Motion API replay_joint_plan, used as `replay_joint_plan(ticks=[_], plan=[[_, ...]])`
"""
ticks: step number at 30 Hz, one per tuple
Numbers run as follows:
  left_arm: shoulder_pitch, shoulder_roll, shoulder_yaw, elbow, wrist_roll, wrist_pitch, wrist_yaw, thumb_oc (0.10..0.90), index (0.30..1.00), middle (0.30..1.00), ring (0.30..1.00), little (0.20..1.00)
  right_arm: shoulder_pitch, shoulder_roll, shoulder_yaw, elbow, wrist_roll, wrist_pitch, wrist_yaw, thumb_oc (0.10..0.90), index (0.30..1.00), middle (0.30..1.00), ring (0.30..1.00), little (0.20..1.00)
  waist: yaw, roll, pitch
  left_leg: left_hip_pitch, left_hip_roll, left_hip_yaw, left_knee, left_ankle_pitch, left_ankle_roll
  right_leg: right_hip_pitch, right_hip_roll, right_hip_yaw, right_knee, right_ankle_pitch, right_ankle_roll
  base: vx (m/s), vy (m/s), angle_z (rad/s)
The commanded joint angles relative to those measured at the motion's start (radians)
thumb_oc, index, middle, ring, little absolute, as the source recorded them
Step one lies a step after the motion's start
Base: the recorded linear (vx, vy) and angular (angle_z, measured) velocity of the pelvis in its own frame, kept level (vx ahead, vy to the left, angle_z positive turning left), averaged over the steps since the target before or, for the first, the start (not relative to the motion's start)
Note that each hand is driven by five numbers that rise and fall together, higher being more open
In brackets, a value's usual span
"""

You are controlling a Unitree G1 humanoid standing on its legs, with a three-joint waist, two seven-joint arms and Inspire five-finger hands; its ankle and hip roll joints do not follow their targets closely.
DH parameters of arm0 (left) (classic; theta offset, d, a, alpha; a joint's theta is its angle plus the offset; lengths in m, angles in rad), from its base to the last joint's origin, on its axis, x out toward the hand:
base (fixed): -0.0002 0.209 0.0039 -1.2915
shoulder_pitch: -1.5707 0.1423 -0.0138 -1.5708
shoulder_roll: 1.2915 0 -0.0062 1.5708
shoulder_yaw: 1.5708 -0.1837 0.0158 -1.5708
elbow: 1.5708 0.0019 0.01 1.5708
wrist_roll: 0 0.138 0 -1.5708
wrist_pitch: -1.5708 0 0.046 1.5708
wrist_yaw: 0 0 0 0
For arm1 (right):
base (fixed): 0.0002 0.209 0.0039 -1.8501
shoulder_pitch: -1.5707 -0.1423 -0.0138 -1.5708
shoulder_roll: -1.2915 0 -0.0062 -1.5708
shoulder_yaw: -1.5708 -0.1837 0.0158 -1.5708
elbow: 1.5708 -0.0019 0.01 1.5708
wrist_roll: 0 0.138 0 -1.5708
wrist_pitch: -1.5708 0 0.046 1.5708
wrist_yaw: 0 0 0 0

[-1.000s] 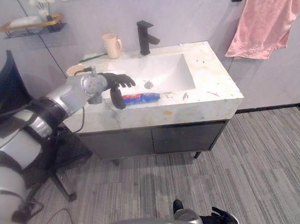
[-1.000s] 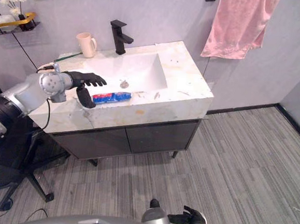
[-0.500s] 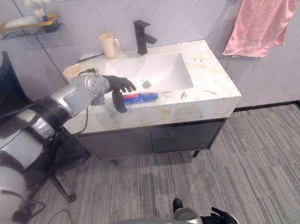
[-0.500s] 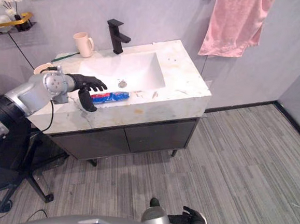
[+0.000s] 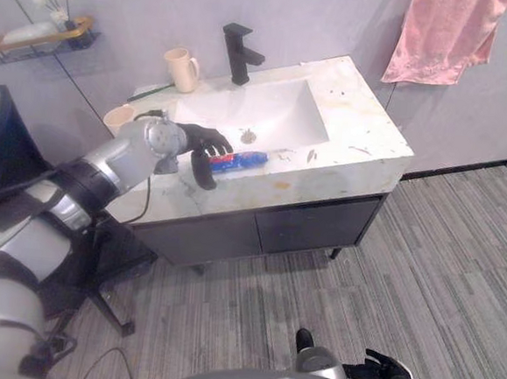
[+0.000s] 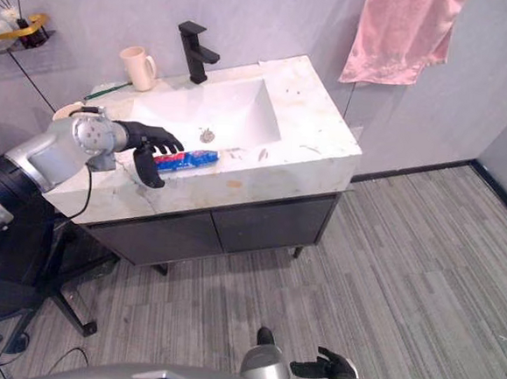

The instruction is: Organize the bathroom.

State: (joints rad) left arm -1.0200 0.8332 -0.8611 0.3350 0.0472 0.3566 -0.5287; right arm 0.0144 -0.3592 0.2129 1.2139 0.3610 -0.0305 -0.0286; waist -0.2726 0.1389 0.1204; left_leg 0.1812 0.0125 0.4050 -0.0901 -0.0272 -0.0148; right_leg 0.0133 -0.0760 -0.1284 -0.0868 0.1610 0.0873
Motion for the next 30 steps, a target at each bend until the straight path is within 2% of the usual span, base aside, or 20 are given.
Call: replay_joint_plan(ticks=[1,10,17,30], plan=[[-0.203,0.115,0.05,0.01,0.068,-0.011,0.026,0.8,0.9,0.9,0.9,0.9,-0.033,-0.049,0.004,0.03,-0.005,-0.04,-0.003,0.8,0.9,0.9,0.9,0.9,0.007,-0.003,-0.032,-0.042,-0.001,-0.056,0.089,-0.049,0.004,0.049,0.028,0.011,0.045,-0.183,0.033,0.0,0.0,0.0],[-0.204,0.128,0.041,0.01,0.085,-0.005,-0.012,0.8,0.9,0.9,0.9,0.9,-0.029,-0.056,-0.003,0.028,0.001,-0.039,0.001,0.8,0.9,0.9,0.9,0.9,0.004,-0.001,-0.027,-0.044,-0.001,-0.055,0.091,-0.047,0.004,0.047,0.028,0.012,0.048,-0.184,0.033,0.0,0.0,0.0],[-0.188,0.127,0.075,0.019,0.068,0.005,0.052,0.8,0.9,0.9,0.9,0.9,-0.025,-0.055,-0.002,0.019,0.002,-0.037,0.002,0.8,0.9,0.9,0.9,0.9,0.007,-0.004,-0.024,-0.048,0.0,-0.058,0.094,-0.045,0.003,0.045,0.028,0.008,0.051,-0.186,0.029,0.0,0.0,0.0],[-0.146,0.132,0.11,0.027,0.076,-0.006,0.081,0.8,0.9,0.9,0.9,0.9,-0.027,-0.055,0.0,0.012,0.007,-0.036,-0.002,0.8,0.9,0.9,0.9,0.9,0.016,-0.011,-0.02,-0.052,0.0,-0.062,0.097,-0.045,0.005,0.046,0.027,0.003,0.052,-0.186,0.028,0.0,0.0,0.0]])
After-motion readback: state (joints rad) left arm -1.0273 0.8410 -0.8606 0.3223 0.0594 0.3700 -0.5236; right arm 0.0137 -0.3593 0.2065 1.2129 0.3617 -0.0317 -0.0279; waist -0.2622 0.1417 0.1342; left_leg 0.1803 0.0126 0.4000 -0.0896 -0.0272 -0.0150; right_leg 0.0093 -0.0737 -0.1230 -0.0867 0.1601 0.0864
